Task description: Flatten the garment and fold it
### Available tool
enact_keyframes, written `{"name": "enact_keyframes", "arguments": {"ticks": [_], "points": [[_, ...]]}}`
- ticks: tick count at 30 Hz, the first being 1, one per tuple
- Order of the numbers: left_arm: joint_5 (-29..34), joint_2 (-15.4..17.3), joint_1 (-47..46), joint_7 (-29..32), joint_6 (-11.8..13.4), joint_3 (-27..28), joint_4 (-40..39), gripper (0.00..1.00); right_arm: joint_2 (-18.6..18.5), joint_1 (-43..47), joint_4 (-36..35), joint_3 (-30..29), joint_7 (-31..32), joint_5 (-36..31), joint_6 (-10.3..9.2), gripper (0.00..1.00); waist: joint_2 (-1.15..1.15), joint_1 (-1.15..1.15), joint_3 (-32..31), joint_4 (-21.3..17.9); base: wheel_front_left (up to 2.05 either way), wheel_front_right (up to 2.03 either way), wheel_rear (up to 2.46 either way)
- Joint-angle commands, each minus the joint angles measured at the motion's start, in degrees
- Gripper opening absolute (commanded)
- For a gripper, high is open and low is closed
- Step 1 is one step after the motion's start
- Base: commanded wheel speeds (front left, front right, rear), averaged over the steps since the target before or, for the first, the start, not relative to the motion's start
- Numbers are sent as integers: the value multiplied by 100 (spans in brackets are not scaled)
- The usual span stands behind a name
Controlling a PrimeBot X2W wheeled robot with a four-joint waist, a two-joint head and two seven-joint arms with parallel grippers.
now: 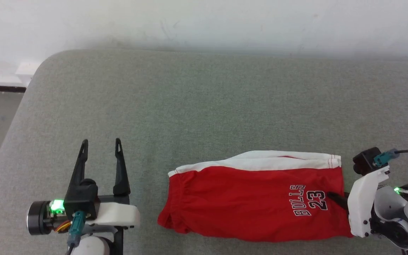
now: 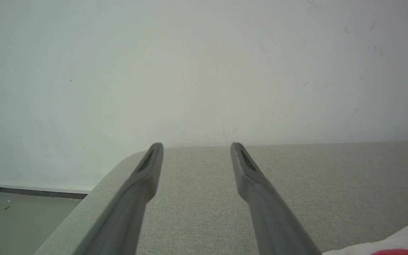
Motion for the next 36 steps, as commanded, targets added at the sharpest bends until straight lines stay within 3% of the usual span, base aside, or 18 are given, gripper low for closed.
{"name": "enact_keyframes", "arguments": {"ticks": [1, 13, 17, 25, 29, 36], "points": [[68, -33, 91, -27, -61, 64, 19, 100, -31, 24, -9, 34, -79, 50, -5, 0, 0, 0, -81, -67, 0, 0, 0], [234, -107, 267, -27, -297, 263, -36, 100, -1191, 514, -369, -677, -98, 239, -5, 0, 0, 0, -253, -311, 0, 0, 0], [272, -124, 304, -27, -353, 273, -44, 100, -1369, 762, -594, -866, -111, 270, -5, 0, 0, 0, -273, -365, 0, 0, 0], [311, -152, 329, -27, -430, 268, -42, 100, -1303, 969, -2209, -683, 37, 179, -5, 0, 0, 0, -328, -354, 0, 0, 0], [296, -205, 278, -27, -468, 257, -26, 100, -1079, 747, -2894, -404, 303, 67, -5, 0, 0, 0, -268, -267, 0, 0, 0], [300, -316, 38, -27, -513, 199, -16, 100, -537, -200, -3104, 494, 703, -151, -5, 0, 0, 0, 35, -35, 0, 0, 0]]}}
